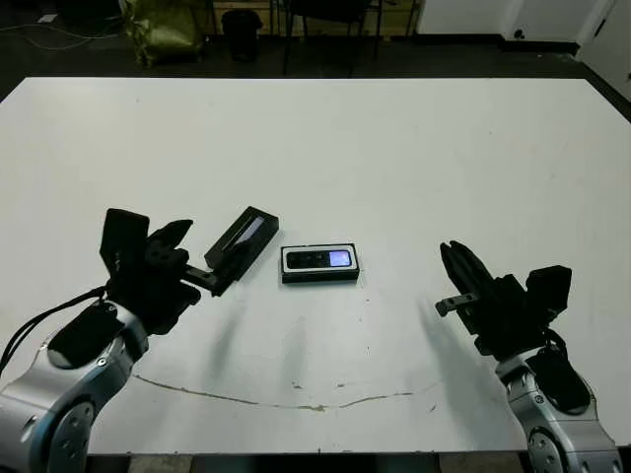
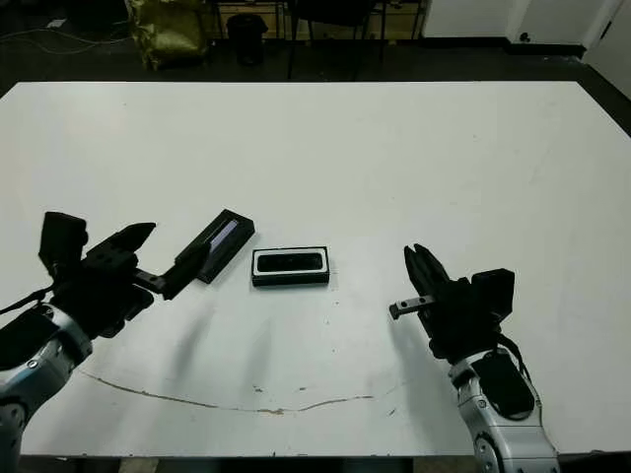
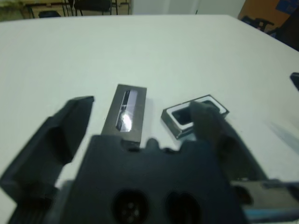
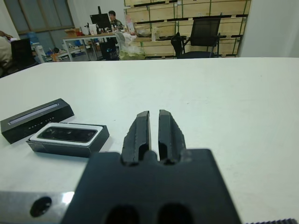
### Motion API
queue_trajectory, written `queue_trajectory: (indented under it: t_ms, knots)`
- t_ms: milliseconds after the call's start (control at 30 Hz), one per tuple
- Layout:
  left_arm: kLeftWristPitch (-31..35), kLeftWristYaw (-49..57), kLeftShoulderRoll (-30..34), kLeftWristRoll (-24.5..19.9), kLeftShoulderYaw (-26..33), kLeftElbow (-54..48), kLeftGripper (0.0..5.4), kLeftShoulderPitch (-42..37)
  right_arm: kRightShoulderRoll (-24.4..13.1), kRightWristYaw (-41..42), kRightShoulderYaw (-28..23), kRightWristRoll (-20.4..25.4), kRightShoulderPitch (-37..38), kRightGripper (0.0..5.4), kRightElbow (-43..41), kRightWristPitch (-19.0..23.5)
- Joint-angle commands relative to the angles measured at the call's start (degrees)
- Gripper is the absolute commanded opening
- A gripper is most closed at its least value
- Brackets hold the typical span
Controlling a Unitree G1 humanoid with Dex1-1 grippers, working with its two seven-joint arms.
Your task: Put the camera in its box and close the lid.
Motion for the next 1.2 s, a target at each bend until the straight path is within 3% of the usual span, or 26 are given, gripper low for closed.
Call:
queue_trajectory:
  t_ms: [33,100,300,633,800,1000,1100,1200]
  knots:
    - [0.1,1.6,-1.0,1.3,-1.0,2.7,5.39,-0.1,-0.4,0.5,-0.6,1.5,0.8,0.00,0.5,1.1]
    - [-0.8,2.3,-1.9,1.9,-1.3,3.9,5.39,-0.2,-0.7,0.0,-0.4,0.9,1.0,0.00,0.0,1.2]
    - [-2.9,4.8,-5.2,3.8,-2.2,7.5,5.39,-0.2,-0.3,-3.8,0.1,1.5,1.8,0.00,-5.9,8.2]
    - [-7.8,6.3,-6.5,9.3,-5.0,12.1,5.39,-0.2,-0.8,-6.4,0.5,1.2,2.2,0.00,-10.8,14.8]
    - [-11.0,5.5,-6.2,10.9,-5.8,13.9,5.39,0.3,-1.1,-6.5,0.6,0.9,2.2,0.00,-11.4,16.0]
    - [-17.9,3.6,-4.0,16.3,-8.4,16.2,5.39,1.6,-0.4,-5.7,0.2,2.4,2.2,0.00,-10.7,15.5]
    - [-17.9,2.5,-5.1,14.9,-7.3,16.9,5.39,1.9,-0.1,-5.2,0.3,2.6,2.3,0.00,-10.2,14.5]
    - [-18.9,1.9,-5.4,15.0,-7.3,17.8,5.39,2.1,-0.2,-6.1,0.3,2.5,2.3,0.00,-11.4,16.4]
